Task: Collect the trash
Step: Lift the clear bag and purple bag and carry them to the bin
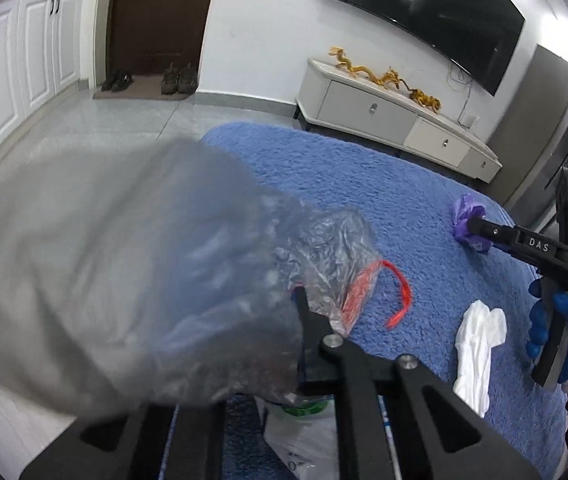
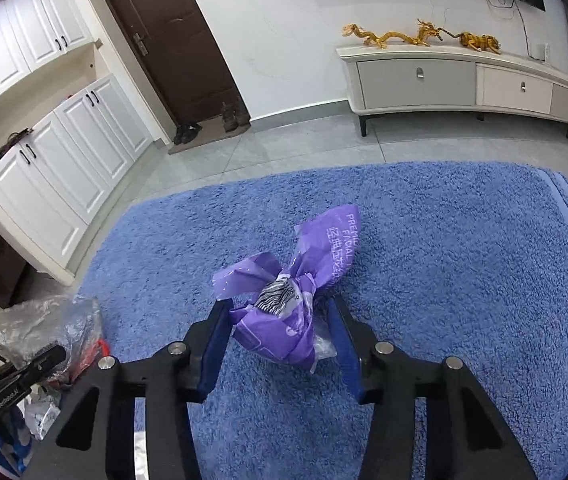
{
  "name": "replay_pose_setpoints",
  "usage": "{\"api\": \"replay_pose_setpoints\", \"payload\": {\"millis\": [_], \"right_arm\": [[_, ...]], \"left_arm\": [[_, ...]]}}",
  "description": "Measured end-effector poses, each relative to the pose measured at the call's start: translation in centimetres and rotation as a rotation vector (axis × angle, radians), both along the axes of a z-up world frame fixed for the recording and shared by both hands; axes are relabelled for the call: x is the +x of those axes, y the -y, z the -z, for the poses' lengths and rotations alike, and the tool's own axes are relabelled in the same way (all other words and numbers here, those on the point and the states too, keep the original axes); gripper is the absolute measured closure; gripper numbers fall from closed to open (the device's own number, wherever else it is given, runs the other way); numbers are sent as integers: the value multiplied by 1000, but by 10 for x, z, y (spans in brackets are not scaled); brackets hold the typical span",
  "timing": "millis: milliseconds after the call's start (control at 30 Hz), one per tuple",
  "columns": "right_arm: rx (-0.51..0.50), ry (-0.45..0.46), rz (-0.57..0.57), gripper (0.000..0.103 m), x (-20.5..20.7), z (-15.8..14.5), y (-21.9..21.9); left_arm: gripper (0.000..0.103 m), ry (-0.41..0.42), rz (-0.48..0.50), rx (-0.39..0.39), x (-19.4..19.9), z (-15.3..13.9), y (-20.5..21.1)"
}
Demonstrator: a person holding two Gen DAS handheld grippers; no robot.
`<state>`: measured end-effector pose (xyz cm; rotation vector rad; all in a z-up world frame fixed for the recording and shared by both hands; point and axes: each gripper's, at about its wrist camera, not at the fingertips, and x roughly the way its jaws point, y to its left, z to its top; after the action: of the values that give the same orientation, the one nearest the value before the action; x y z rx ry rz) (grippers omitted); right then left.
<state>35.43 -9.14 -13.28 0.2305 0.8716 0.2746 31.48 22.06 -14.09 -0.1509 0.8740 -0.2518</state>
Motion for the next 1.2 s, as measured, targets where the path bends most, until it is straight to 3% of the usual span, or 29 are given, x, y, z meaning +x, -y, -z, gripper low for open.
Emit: {"api": "replay_pose_setpoints", "payload": {"millis": [100,133,400,667,933,1200], "right_arm": [[-8,11,-23,63,-11,-1,3],[-9,14,-29,70,-16,-2,5],[-23,54,-73,73,-82,-15,21],[-21,92,-89,73,-172,-30,49],[-31,133,-58,73,-261,-49,98],[-79,163,-47,73,-338,-54,135]], "left_arm": [[95,30,-6,20,-3,-10,3],[95,39,-12,17,-5,-14,2],[96,104,-33,-28,-33,-43,2],[96,189,21,-52,-78,-88,23],[96,187,115,-27,-140,-97,79],[96,185,203,59,-204,-87,172]]}}
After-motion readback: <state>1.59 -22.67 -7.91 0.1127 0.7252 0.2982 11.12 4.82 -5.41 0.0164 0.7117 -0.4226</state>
